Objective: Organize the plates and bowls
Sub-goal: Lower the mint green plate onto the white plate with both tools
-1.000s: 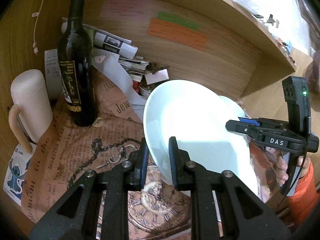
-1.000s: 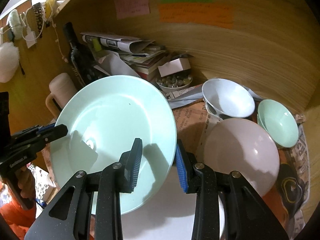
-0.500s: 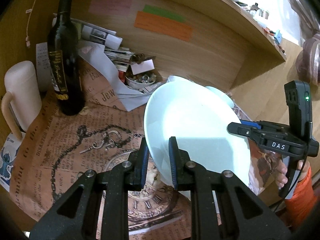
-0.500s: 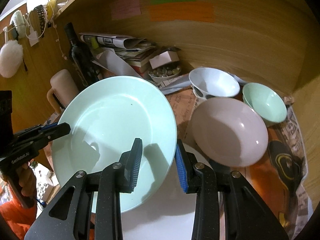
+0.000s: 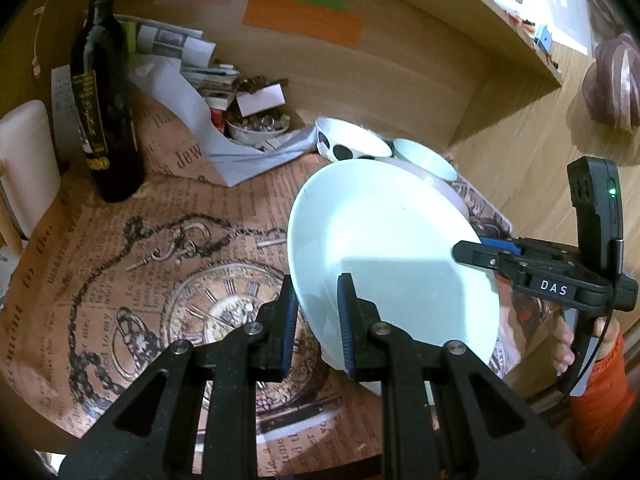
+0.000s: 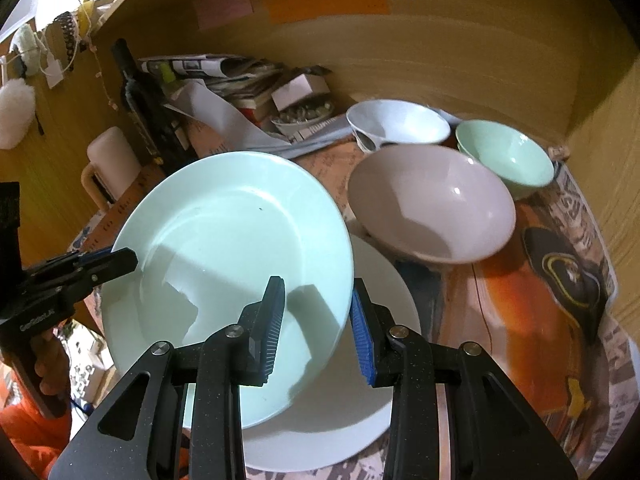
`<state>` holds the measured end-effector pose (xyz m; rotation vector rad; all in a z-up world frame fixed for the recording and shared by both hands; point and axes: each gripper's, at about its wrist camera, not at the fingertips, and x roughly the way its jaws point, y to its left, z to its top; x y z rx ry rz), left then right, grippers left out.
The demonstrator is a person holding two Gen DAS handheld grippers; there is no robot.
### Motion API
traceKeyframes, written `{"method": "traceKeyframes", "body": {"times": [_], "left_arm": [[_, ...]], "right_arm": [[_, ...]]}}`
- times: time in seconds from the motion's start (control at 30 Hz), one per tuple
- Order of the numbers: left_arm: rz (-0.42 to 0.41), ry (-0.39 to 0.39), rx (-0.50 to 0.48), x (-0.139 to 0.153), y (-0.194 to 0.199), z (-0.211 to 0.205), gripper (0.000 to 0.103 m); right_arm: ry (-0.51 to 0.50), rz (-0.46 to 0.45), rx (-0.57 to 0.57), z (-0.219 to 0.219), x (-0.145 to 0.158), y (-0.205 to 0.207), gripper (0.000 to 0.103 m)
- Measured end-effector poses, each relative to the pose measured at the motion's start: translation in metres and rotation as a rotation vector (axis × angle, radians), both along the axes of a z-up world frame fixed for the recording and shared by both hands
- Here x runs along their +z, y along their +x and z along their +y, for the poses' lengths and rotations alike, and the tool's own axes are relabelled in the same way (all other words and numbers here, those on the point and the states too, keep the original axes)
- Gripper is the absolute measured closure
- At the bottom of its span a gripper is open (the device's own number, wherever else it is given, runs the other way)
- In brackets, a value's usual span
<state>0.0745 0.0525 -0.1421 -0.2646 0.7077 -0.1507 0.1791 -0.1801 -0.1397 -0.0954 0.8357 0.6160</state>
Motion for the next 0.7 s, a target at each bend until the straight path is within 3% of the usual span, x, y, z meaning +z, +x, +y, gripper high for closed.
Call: {"method": "traceKeyframes", "body": {"times": [0.43, 0.7], "left_arm": [[0.071, 0.014, -0.048, -0.023, 0.004, -0.019, 0.085], [0.088, 0.052, -0.067, -0.027, 0.014, -0.032, 0.085]], "right_arm": [[0.051, 0.050, -0.067, -0.022, -0.025, -0.011, 0.073], [0.048, 0.031, -0.104, -0.031, -0.027, -0.016, 0.073]]}}
